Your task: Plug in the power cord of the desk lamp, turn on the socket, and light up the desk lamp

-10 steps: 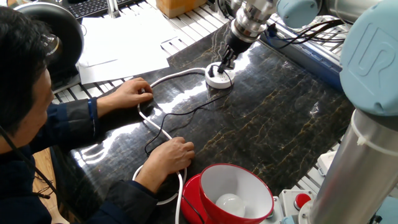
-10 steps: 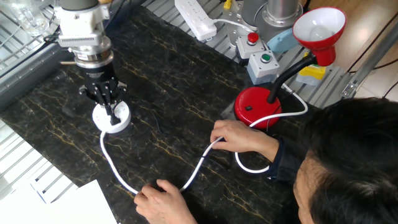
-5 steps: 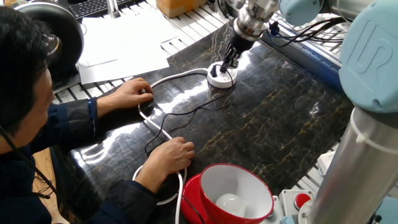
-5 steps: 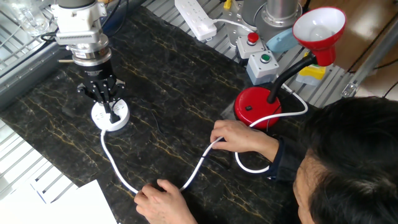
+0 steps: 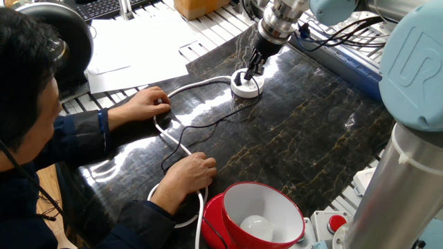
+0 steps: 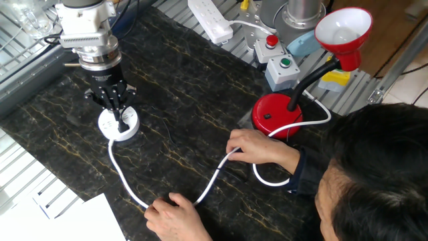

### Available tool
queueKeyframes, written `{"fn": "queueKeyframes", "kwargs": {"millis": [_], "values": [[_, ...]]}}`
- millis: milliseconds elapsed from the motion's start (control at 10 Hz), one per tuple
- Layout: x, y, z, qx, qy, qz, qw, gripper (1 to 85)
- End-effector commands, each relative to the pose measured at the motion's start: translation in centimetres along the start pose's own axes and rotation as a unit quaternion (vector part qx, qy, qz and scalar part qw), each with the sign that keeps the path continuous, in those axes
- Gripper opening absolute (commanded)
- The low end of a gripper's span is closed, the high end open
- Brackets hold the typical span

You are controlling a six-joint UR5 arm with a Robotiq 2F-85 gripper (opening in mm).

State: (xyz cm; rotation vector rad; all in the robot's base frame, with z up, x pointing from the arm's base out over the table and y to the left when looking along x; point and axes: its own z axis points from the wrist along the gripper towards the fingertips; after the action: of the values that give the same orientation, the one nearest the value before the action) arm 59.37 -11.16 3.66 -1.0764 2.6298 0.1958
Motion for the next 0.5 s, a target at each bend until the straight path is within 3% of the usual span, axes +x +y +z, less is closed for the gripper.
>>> {"fn": "queueKeyframes", "kwargs": {"millis": [0, 400], "values": [[-0.25, -0.21, 0.13, 0.000, -0.007, 0.002, 1.0000, 1.0], [-0.29, -0.61, 1.00, 0.004, -0.012, -0.002, 0.9999, 1.0]]}}
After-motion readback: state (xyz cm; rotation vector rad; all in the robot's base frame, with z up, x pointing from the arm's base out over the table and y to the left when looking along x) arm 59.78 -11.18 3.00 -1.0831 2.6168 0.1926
